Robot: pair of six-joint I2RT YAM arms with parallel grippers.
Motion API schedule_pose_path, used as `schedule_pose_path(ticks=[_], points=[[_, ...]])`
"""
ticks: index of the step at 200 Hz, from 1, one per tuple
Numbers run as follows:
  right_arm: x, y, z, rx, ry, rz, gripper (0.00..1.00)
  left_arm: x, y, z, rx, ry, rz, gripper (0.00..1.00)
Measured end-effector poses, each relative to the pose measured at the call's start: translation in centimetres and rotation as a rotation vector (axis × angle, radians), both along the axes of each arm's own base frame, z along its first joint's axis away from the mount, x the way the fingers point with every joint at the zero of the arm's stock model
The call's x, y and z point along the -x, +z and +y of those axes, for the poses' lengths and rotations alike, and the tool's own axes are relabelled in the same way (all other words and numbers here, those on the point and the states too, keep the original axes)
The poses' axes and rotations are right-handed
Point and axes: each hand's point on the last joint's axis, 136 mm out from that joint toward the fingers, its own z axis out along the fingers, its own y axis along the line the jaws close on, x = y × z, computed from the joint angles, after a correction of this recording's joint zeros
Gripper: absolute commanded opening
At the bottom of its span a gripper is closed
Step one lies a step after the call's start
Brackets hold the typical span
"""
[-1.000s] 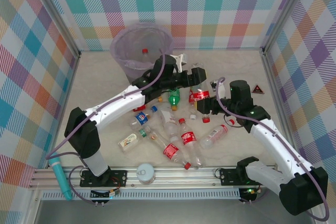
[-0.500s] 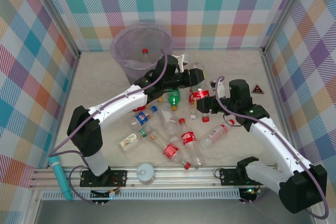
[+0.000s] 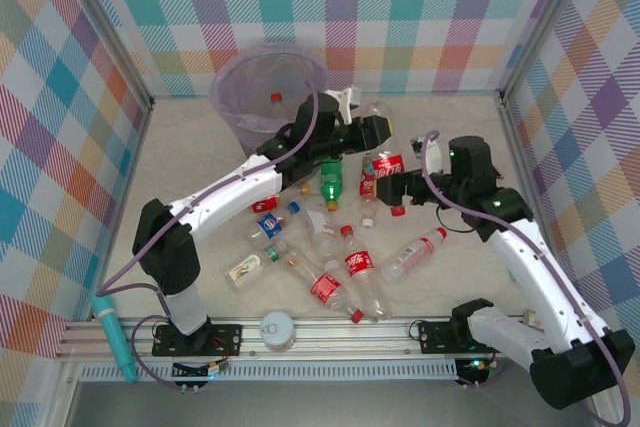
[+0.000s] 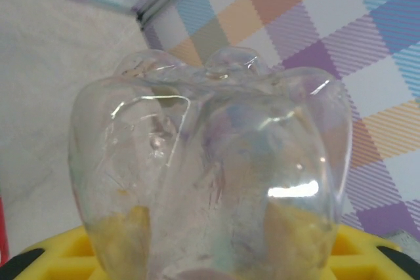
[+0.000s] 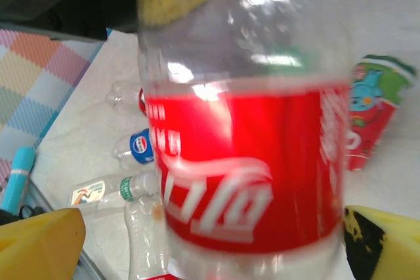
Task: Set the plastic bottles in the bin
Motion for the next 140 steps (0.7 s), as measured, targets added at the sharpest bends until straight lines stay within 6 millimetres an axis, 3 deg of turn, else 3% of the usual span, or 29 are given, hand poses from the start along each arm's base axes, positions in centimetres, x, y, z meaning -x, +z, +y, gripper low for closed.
schedule_pose_path(ticks=[46,73,96,111,140], points=[[1.7,2.6,-6.0,0.087,-0.243,-0.081,0.99,-4.7,5.1,3.7,0.051,0.137,-0.130,0.29],[2.1,1.6,-8.2,0.140,-0.347,-0.057,0.99,-6.9,8.2,6.8,0.043,0.239,-0.230,0.24],[2.0,-0.5,-9.3,0.188,-0.401,-0.008,0.99,-8.1,10.2,10.3,0.045,0.321,-0.276,0.17],[2.0,-1.7,-9.7,0.208,-0.420,0.028,0.99,-9.5,12.1,14.3,0.077,0.397,-0.297,0.15],[1.9,-2.8,-10.0,0.229,-0.436,0.061,0.99,-12.6,15.2,24.6,0.160,0.595,-0.328,0.12]])
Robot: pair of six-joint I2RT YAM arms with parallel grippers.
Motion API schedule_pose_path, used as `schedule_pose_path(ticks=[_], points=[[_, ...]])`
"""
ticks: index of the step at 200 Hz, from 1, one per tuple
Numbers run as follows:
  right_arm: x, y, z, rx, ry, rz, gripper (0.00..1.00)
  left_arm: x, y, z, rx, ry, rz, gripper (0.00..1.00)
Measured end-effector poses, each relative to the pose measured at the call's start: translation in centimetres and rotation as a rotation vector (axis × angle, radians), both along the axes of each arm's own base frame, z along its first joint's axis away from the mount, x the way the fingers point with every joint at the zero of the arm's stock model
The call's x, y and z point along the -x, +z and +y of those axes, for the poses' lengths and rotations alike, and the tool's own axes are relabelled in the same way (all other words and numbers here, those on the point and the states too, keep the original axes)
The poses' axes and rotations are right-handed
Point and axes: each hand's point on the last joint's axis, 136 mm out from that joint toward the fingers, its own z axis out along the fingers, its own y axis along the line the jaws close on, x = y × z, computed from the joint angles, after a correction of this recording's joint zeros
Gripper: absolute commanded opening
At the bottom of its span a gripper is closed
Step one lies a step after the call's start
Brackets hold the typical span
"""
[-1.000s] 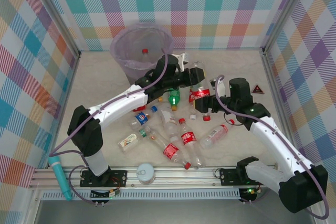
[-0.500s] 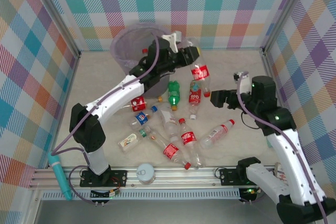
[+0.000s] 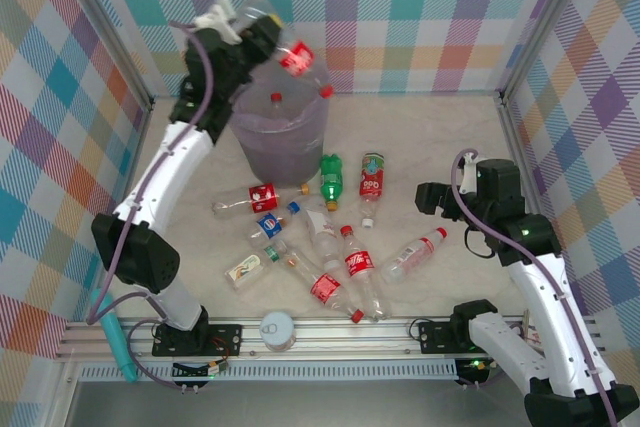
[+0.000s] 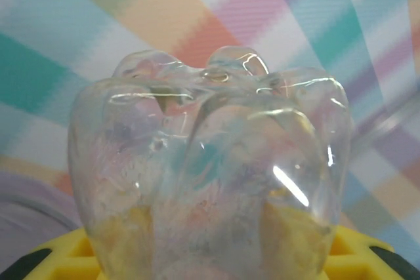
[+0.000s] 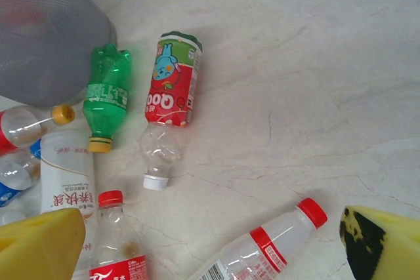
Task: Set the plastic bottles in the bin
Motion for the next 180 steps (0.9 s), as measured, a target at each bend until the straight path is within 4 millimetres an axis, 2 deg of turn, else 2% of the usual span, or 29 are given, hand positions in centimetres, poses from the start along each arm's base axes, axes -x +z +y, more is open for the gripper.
schedule_pose_path(ticks=[13,24,37,50,93,113,156,180], points=[[0.0,-0.1,-0.1,0.005,-0.005,0.002,0.99,-0.9,0.8,4.3,0.037,0.079,-0.011,0.11],[0.0,-0.2,-0.2,0.008,-0.008,0.006,0.99,-1.3,1.0,6.8,0.062,0.124,-0.018,0.10],[0.1,-0.5,-0.3,0.014,-0.013,0.014,0.99,-1.6,0.9,8.4,0.067,0.157,-0.014,0.09],[0.1,-0.9,-0.5,0.023,-0.019,0.028,0.99,-1.8,0.4,8.9,0.041,0.177,-0.008,0.07],[0.0,-1.8,-1.6,0.061,-0.086,0.063,0.99,-2.9,-2.7,8.4,-0.126,0.199,0.040,0.05],[0.0,-1.9,-2.0,0.071,-0.104,0.070,1.00,-3.5,-4.6,7.6,-0.212,0.195,0.066,0.04],[0.1,-2.7,-2.6,0.082,-0.146,0.101,0.99,-3.7,-8.5,3.3,-0.371,0.111,0.105,0.04],[0.0,-3.3,-3.0,0.085,-0.172,0.129,0.99,-3.5,-10.7,1.6,-0.424,0.071,0.135,0.04]])
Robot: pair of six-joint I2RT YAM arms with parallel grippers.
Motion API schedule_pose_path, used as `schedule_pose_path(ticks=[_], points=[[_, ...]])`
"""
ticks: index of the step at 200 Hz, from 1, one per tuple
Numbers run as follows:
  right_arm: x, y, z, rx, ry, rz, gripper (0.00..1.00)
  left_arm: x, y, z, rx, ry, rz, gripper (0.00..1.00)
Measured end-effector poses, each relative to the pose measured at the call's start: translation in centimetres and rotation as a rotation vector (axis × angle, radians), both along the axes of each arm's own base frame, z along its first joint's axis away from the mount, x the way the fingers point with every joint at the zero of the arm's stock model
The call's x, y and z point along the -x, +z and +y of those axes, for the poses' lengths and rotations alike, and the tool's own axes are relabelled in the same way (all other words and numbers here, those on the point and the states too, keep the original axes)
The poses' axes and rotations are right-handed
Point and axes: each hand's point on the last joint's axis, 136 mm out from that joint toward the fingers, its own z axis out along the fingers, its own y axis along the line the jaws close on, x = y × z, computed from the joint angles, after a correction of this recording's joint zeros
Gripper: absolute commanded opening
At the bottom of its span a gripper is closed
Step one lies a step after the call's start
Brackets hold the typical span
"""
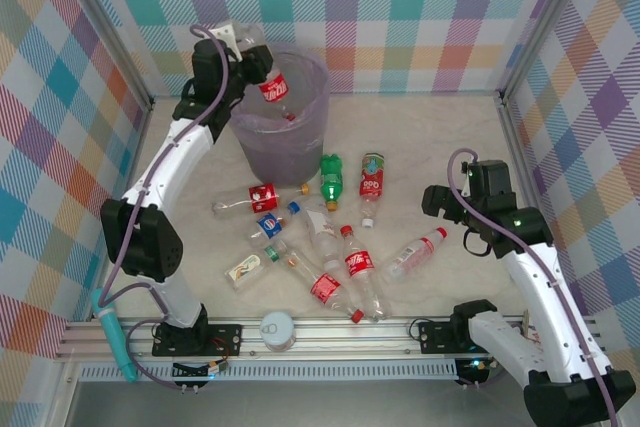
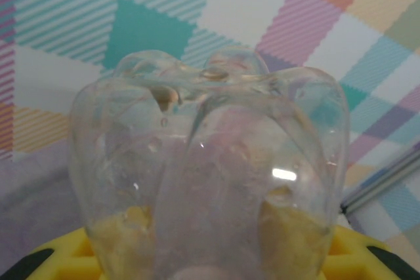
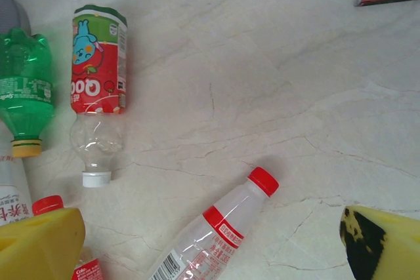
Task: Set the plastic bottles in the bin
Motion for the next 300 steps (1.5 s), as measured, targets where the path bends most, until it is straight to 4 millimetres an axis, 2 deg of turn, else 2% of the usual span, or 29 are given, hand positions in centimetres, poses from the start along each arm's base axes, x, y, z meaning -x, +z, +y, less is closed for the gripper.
schedule_pose_path(ticks=[51,90,105,118,152,169,209,237,273,287,300], points=[[0.4,-1.9,-0.3,-0.010,-0.034,0.053,0.99,-0.5,-3.7,-2.1,-0.060,-0.048,0.061,0.05],[0.6,-3.2,-1.0,-0.025,-0.090,0.089,0.99,-0.9,-7.5,-3.7,-0.109,-0.084,0.141,0.14],[0.5,-3.6,-1.8,-0.037,-0.131,0.102,0.99,-1.0,-8.3,-3.8,-0.120,-0.087,0.158,0.15],[0.5,-4.1,-2.6,-0.050,-0.170,0.113,0.99,-0.8,-8.4,-4.0,-0.129,-0.094,0.160,0.19],[0.9,-5.7,-3.3,-0.112,-0.223,0.147,0.99,-0.8,-8.7,-4.0,-0.147,-0.099,0.163,0.49],[1.0,-6.3,-3.0,-0.150,-0.225,0.159,0.99,-0.7,-8.8,-4.0,-0.159,-0.103,0.166,0.60],[0.3,-6.9,-1.7,-0.271,-0.219,0.152,0.99,-0.7,-8.8,-4.0,-0.169,-0.106,0.163,0.76],[0.2,-8.1,-0.8,-0.356,-0.225,0.160,0.95,-0.7,-8.8,-4.0,-0.170,-0.106,0.163,0.83],[0.5,-10.9,0.2,-0.441,-0.252,0.197,0.86,-0.4,-8.3,-3.7,-0.184,-0.102,0.157,0.85],[0.5,-11.9,0.3,-0.459,-0.266,0.216,0.85,0.2,-7.2,-3.4,-0.192,-0.096,0.143,0.86],[0.4,-12.5,0.3,-0.465,-0.279,0.230,0.84,1.1,-5.2,-2.9,-0.194,-0.085,0.112,0.86]])
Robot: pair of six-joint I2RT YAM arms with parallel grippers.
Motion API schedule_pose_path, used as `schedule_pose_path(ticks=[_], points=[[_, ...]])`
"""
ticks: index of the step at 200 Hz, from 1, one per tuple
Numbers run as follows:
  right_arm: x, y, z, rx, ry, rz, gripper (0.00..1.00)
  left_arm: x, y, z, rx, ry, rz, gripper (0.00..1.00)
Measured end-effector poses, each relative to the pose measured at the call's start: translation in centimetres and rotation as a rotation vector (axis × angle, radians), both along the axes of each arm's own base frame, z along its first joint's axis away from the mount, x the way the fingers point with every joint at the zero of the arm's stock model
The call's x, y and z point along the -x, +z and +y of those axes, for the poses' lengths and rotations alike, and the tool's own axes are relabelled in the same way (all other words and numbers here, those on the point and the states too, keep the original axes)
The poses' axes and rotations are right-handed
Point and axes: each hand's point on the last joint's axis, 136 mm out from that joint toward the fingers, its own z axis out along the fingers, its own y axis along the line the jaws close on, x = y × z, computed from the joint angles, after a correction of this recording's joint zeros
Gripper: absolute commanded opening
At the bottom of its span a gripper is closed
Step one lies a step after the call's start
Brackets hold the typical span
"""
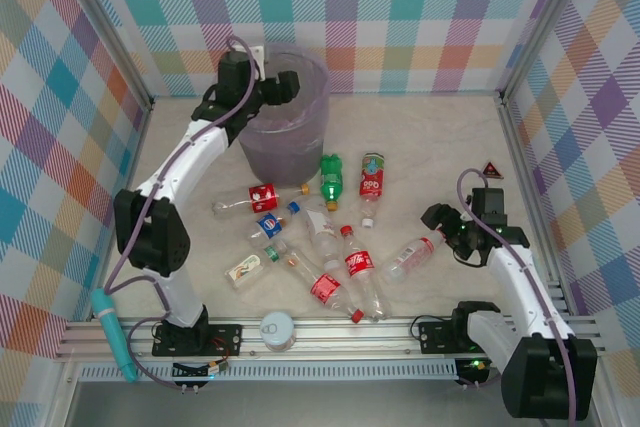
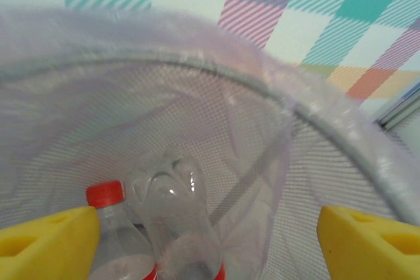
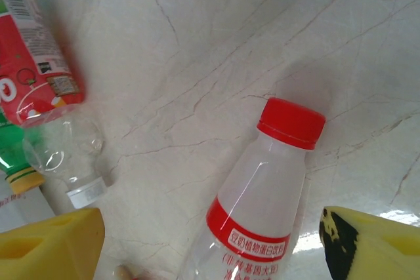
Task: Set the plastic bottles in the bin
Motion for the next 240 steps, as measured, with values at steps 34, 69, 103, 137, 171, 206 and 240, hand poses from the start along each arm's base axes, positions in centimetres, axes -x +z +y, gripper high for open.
schedule_pose_path(ticks=[34,69,103,137,171,206,240], points=[[-0.1,-1.4,0.0,-0.013,-0.019,0.030,0.86,4.6,7.2,1.4,-0.009,0.025,-0.109,0.88],[0.3,-2.7,0.2,-0.031,-0.030,0.064,0.93,11.1,12.3,0.0,-0.004,-0.022,-0.208,0.88],[-0.3,-3.6,0.4,-0.049,-0.036,0.082,0.92,15.7,9.9,-3.4,-0.039,-0.126,-0.159,0.89],[-0.7,-5.1,0.8,-0.054,-0.025,0.119,0.89,18.2,4.0,-6.2,-0.092,-0.207,-0.029,0.89],[-0.9,-6.0,0.7,-0.041,-0.039,0.159,0.80,20.1,-2.0,-5.8,-0.106,-0.203,0.106,0.89],[-0.7,-6.3,0.3,-0.024,-0.054,0.196,0.68,20.9,-5.6,-5.4,-0.081,-0.178,0.202,0.90],[-0.6,-6.3,0.1,-0.009,-0.052,0.205,0.59,20.9,-5.9,-6.3,-0.033,-0.191,0.220,0.90]])
